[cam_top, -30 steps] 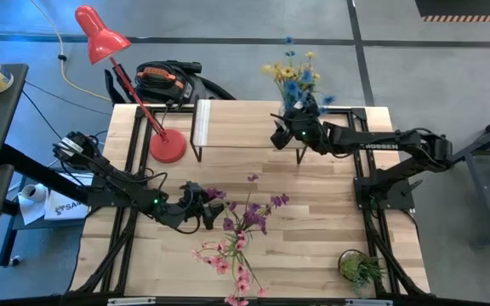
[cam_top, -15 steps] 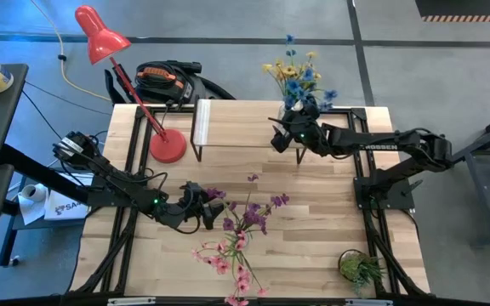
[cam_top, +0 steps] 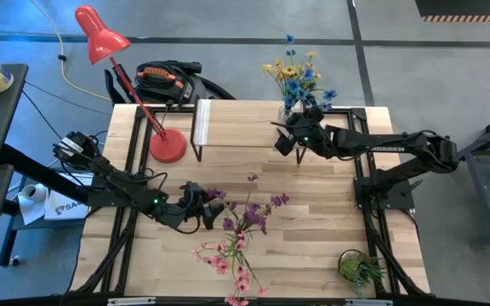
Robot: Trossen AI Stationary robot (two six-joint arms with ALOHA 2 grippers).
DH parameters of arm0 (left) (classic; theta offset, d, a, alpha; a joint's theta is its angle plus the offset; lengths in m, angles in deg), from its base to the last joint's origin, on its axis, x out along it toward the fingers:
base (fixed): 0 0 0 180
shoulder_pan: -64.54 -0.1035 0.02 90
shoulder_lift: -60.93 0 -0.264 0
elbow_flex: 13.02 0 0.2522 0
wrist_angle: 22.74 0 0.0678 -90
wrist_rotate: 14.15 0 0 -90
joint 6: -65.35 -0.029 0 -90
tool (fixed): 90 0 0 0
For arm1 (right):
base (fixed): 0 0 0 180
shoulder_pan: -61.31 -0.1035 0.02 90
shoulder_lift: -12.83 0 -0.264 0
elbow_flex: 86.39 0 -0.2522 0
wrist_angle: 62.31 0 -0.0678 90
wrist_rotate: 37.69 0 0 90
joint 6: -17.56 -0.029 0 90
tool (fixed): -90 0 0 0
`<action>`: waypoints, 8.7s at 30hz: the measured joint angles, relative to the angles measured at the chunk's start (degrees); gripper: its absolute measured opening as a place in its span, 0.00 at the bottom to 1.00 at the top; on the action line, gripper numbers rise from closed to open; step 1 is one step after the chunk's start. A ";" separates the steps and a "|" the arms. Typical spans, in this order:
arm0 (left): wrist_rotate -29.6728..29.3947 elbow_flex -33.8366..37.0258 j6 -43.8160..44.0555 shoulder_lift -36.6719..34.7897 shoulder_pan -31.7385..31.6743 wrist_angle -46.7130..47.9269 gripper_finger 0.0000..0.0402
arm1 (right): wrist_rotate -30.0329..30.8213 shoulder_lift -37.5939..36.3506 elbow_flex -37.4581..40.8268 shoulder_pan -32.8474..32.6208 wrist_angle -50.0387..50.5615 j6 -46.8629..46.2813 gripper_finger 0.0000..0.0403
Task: Pick and place flowers into a vace then onto a shelf
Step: Put the top vase on the shelf, then put the vase on the shelf
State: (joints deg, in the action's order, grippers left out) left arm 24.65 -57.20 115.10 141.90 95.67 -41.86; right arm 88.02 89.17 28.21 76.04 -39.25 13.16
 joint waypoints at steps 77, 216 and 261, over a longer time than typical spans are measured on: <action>22.67 -1.04 -1.49 8.35 12.00 3.25 0.79 | -7.35 6.16 0.02 -52.23 22.56 -63.86 0.92; -2.79 -24.79 -9.22 11.86 -0.17 35.63 0.78 | -10.73 15.93 0.00 -50.62 17.75 -63.77 0.92; 10.40 -24.87 -32.12 -1.69 -43.95 30.23 0.63 | -0.42 15.93 0.00 -50.62 16.94 -61.16 0.92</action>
State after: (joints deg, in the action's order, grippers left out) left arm 35.05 -82.07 82.98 140.21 51.72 -11.63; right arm 87.60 105.10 28.21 25.43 -22.31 -48.00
